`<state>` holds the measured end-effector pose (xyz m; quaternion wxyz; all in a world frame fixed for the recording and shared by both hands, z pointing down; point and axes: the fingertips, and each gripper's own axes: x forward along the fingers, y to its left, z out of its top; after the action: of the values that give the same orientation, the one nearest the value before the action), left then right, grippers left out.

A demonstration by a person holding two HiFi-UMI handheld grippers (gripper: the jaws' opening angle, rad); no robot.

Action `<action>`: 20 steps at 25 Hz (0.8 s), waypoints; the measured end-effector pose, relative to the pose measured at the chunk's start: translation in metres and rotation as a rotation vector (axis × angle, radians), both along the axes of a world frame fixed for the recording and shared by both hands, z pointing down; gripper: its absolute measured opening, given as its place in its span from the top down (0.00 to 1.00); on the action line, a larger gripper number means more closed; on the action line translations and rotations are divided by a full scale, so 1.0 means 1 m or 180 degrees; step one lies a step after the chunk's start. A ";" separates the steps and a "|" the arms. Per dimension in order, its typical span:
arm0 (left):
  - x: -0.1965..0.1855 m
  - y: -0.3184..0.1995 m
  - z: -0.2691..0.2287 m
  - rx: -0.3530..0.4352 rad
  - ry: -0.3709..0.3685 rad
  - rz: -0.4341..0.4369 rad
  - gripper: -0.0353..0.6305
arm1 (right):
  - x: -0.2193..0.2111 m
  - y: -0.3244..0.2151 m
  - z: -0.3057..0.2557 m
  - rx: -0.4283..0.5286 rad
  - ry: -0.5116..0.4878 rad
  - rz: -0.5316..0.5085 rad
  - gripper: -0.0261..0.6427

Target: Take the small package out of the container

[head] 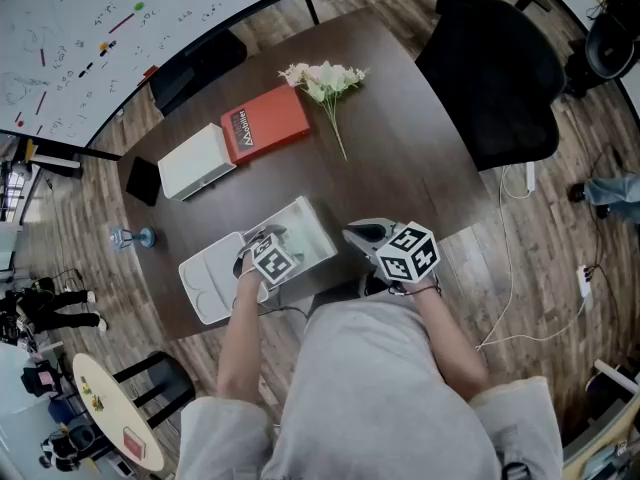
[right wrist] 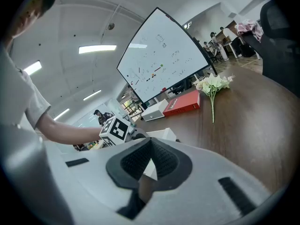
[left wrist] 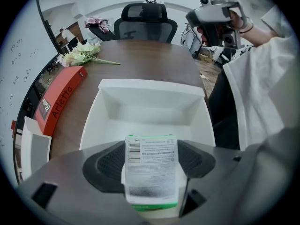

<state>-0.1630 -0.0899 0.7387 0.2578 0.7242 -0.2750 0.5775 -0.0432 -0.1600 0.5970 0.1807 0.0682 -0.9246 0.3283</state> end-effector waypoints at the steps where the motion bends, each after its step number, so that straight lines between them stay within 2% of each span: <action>1: 0.002 -0.001 -0.001 0.0011 0.0025 -0.0022 0.45 | 0.002 0.000 0.000 0.0015 0.0012 0.0007 0.95; 7: 0.002 -0.009 -0.009 0.0139 0.0065 -0.0144 0.45 | 0.008 0.003 0.000 0.0049 0.0040 0.0030 0.96; 11: 0.006 -0.013 -0.017 0.0246 0.0182 -0.0279 0.45 | 0.011 0.008 0.004 0.0041 0.0057 0.0020 0.96; 20: -0.002 -0.026 -0.051 0.0683 0.0315 -0.0655 0.45 | 0.007 0.009 -0.003 0.0172 0.0023 0.0143 0.95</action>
<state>-0.1645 -0.1163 0.6875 0.2501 0.7431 -0.3948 0.4789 -0.0364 -0.1507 0.5941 0.1747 0.0950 -0.9307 0.3069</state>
